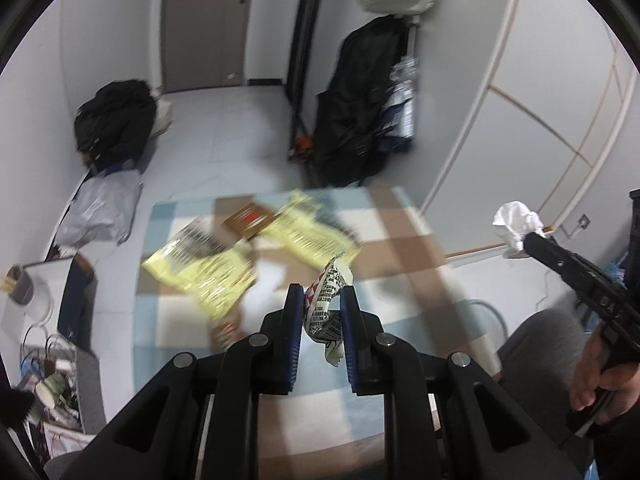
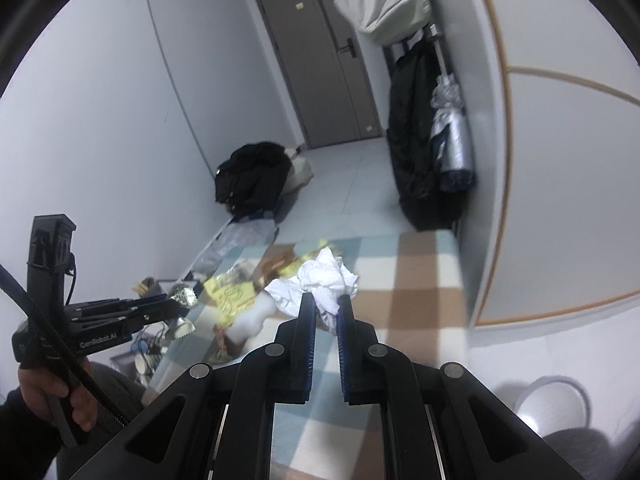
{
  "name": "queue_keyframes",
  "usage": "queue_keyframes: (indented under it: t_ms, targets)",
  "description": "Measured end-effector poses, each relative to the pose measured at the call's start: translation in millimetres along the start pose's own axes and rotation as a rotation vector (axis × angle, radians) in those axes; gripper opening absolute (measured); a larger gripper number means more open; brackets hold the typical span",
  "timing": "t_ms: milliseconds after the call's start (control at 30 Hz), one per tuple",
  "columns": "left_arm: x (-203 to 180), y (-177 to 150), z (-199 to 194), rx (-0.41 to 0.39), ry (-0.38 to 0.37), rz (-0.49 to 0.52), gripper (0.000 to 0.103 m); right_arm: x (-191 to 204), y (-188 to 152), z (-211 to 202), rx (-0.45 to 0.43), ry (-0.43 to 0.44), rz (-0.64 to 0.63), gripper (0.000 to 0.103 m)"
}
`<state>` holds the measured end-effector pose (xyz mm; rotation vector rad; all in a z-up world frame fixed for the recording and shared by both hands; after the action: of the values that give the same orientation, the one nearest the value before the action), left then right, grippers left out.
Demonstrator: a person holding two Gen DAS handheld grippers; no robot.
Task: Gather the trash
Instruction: 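Carry the wrapper and tissue over the white trash bin with both tools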
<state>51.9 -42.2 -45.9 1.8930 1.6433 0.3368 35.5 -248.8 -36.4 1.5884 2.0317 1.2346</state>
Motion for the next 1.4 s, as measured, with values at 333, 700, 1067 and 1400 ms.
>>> queue_keyframes:
  t_ms: [333,700,1067,1400]
  targets:
    - [-102,47,3,-0.021,-0.142,0.158,0.014,-80,17,-65,-0.071,-0.098,0.097,0.009]
    - [-205,73,46,0.046,-0.309,0.305,0.014,-195,0,-121,-0.089,-0.250,0.287,0.009]
    - [-275,57,138,0.242,-0.331,0.411,0.014,-287,-53,-113,-0.008,-0.322,0.467,0.009]
    - [-322,25,225,0.473,-0.326,0.484,0.014,-345,-120,-56,0.177,-0.280,0.622,0.009]
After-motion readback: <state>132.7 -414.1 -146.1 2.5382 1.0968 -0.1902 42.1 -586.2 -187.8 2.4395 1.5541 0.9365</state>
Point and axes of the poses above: each gripper's, at about its wrist camera, not at the fingertips, and z roughly the way its jaws point, x to its left, y to its top, the point moved 3 cm from there along z, roughly the way its jaws point, and after that the axes turned 7 degrees about x, right-handed, at the moved point
